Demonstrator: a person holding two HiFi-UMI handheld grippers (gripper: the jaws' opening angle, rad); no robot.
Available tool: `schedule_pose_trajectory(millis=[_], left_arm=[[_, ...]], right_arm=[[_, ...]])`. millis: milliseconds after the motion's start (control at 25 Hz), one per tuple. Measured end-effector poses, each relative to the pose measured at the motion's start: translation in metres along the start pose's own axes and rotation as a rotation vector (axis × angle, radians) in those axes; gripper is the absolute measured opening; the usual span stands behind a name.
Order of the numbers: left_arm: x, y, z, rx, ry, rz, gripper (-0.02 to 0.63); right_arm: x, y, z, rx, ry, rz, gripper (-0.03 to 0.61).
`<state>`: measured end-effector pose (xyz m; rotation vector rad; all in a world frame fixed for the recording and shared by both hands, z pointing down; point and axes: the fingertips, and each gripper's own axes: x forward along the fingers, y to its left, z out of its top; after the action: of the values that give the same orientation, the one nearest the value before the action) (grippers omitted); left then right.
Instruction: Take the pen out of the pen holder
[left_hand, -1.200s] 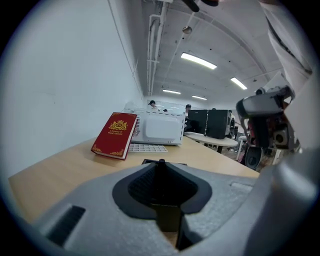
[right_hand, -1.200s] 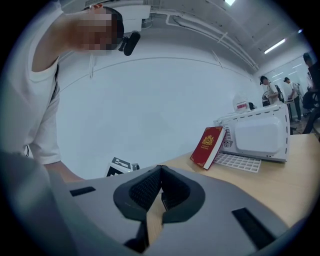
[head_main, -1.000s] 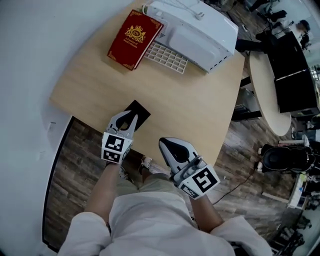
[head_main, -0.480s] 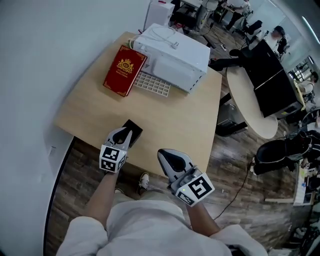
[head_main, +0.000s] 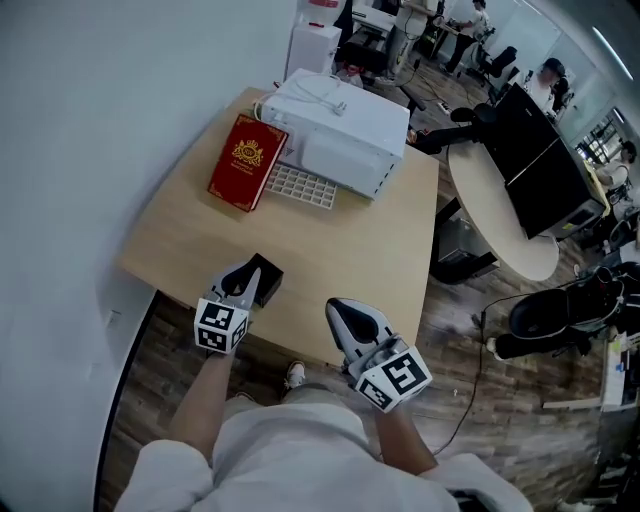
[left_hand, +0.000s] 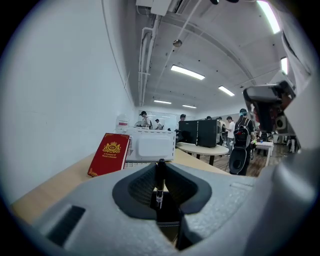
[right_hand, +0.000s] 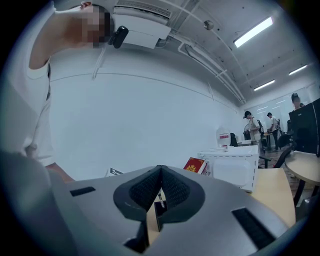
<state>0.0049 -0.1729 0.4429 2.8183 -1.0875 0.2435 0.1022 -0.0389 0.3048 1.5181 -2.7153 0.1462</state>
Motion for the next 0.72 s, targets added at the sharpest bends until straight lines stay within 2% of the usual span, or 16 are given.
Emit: schedule_pose_trajectory(millis=[360,560,720], left_arm=[[-0.036,0.02,0.074,0.038,-0.109,0.061,0.061],[-0.069,0.04,0.124,0.063,-0.205,0.122,0.061],[-0.103,0.056,0.151,0.074,-0.26,0.168,0.063]], right_arm=[[0.006,-0.025,0.014,0.002,-0.036,-0.003,0.0],[0.021,-0.036,0.019,-0.018,-0.036,-0.011,0.0],[0.034,-0.035,0.024,-0.038,-0.036,0.012,0.0]])
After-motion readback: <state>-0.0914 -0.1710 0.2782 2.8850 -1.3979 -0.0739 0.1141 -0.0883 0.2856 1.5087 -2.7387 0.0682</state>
